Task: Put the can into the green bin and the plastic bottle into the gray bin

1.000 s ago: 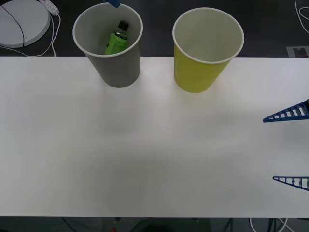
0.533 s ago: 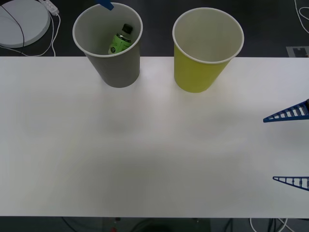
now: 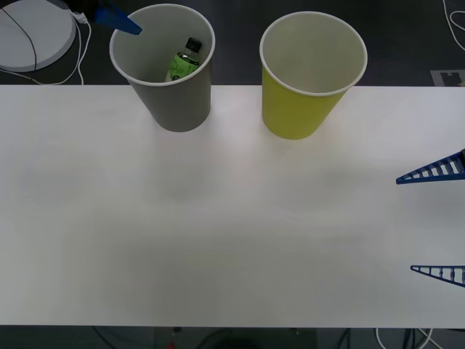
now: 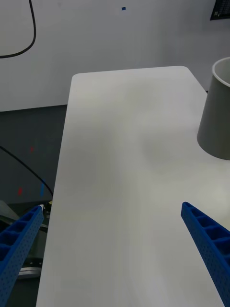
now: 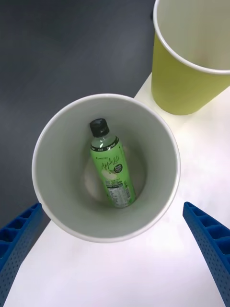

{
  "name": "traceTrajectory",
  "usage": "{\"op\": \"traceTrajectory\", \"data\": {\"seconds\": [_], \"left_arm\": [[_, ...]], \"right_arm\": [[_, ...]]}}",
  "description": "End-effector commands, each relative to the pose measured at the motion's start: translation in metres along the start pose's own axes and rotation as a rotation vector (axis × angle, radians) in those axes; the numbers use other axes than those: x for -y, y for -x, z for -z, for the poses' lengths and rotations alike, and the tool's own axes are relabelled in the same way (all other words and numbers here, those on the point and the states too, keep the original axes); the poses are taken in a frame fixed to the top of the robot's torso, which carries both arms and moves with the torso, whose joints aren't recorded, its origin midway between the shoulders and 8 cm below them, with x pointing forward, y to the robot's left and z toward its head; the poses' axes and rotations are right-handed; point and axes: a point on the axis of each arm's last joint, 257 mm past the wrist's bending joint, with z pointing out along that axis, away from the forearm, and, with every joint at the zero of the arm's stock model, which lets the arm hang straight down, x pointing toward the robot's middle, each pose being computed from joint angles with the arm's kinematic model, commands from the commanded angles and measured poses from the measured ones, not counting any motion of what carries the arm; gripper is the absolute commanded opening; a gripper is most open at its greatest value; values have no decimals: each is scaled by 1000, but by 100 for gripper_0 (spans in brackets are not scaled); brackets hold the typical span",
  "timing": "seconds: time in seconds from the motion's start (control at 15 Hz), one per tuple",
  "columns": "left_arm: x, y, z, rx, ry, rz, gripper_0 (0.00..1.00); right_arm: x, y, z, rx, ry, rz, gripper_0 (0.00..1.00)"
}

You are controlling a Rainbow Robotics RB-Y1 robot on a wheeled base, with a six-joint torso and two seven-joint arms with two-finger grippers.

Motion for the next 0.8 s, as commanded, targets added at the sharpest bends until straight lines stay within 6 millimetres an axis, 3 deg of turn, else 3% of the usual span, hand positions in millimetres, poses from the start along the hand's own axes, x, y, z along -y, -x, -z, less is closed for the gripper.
{"op": "traceTrajectory", "data": {"seconds": [0.07, 0.53, 0.8], "left_arm": [[7, -20, 9, 5, 7, 2, 100], [32, -66, 21, 62, 35, 29, 100], [62, -88, 27, 124, -50, 46, 100]], "right_arm": [[0, 0, 0, 0, 0, 0, 100], [0, 0, 0, 0, 0, 0, 100], [0, 0, 0, 0, 0, 0, 100]]}}
